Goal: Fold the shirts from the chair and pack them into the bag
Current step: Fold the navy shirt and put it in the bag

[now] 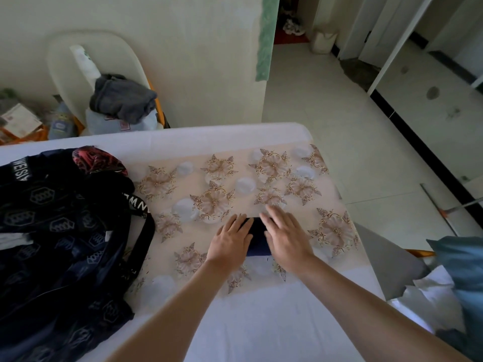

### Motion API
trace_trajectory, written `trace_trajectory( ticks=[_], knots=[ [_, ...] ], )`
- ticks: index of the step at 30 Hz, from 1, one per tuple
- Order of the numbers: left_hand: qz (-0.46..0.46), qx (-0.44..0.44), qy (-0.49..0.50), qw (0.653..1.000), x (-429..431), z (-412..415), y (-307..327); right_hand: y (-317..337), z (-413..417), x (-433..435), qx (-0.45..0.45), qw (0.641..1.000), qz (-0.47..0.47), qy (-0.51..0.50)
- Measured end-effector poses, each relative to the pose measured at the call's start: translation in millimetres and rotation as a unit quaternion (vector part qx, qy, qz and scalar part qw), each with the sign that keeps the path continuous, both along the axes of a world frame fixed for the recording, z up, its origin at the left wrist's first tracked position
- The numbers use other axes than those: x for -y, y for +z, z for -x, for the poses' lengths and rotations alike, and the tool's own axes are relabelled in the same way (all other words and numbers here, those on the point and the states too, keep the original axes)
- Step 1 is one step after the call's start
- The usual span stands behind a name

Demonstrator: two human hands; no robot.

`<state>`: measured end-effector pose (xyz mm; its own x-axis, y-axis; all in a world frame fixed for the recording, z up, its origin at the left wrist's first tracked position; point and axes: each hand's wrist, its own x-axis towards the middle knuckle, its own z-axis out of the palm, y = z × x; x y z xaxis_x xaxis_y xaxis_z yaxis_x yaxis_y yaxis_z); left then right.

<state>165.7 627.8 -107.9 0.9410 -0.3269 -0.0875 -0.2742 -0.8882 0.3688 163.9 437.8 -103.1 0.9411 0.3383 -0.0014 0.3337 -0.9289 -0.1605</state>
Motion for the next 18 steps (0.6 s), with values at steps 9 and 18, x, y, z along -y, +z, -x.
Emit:
trace_trajectory(
  ticks=[9,18],
  knots=[
    [0.075,-0.195,0.092,0.974,7,-9,-4,-22,5,0,-0.141,0.989,-0.034,-0.017],
    [0.178,-0.35,0.325,0.861,14,-45,24,-22,16,-2,-0.144,0.987,-0.05,-0.057]
  ],
)
